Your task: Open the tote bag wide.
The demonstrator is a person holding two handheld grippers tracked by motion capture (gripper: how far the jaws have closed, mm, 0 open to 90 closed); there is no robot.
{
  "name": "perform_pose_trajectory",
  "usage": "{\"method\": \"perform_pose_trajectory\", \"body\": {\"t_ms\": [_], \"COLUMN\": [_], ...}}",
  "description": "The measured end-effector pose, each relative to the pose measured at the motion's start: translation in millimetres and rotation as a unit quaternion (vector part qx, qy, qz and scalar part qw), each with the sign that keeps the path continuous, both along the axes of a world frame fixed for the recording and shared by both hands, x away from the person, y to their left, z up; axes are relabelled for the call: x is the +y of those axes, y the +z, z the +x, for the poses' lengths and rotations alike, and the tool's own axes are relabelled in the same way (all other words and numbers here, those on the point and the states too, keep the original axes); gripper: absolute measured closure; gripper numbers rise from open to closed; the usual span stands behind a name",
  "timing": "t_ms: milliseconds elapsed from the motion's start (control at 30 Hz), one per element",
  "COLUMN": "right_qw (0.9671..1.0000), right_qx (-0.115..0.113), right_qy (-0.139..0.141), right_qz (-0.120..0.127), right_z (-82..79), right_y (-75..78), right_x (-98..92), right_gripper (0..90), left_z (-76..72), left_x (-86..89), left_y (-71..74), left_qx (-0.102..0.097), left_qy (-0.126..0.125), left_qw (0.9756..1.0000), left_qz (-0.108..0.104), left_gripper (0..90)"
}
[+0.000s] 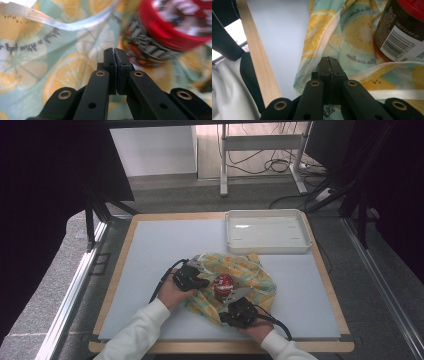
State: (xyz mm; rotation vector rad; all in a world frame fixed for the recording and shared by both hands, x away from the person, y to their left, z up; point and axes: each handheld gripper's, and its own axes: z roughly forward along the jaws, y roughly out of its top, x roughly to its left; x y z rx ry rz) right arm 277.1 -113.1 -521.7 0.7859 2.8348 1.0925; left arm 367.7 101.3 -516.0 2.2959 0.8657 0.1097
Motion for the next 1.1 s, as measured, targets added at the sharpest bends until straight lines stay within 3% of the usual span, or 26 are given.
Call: {"method": "perform_pose_trajectory", "body": {"t_ms": [133, 433, 633, 1100], "right_qw": [1.0000, 0.9998, 0.9997, 0.9997], "right_qx": [-0.004, -0.012, -0.014, -0.021], "right_qy": [0.001, 0.008, 0.014, 0.008], "right_qz": [-0.004, -0.010, -0.011, -0.010], "right_z": [-1.4, -8.3, -11.5, -10.0], "right_y": [-0.3, -0.5, -0.6, 1.3], "right_x": [0.7, 3.4, 4.3, 2.3], "right_gripper": [89.2, 89.2, 89.2, 89.1], "left_z": [10.0, 31.1, 40.5, 39.3], "left_x": [-2.4, -6.0, -6.6, -4.2], "left_y": [-6.0, -11.7, -13.7, -8.5], "left_qx": [0.006, 0.007, 0.007, 0.007], "left_qy": [0.016, 0.049, 0.056, 0.053], "left_qw": [0.9998, 0.9987, 0.9981, 0.9977], "left_qz": [0.006, -0.011, -0.024, -0.041], "left_gripper": [90.0, 90.0, 90.0, 90.0]}}
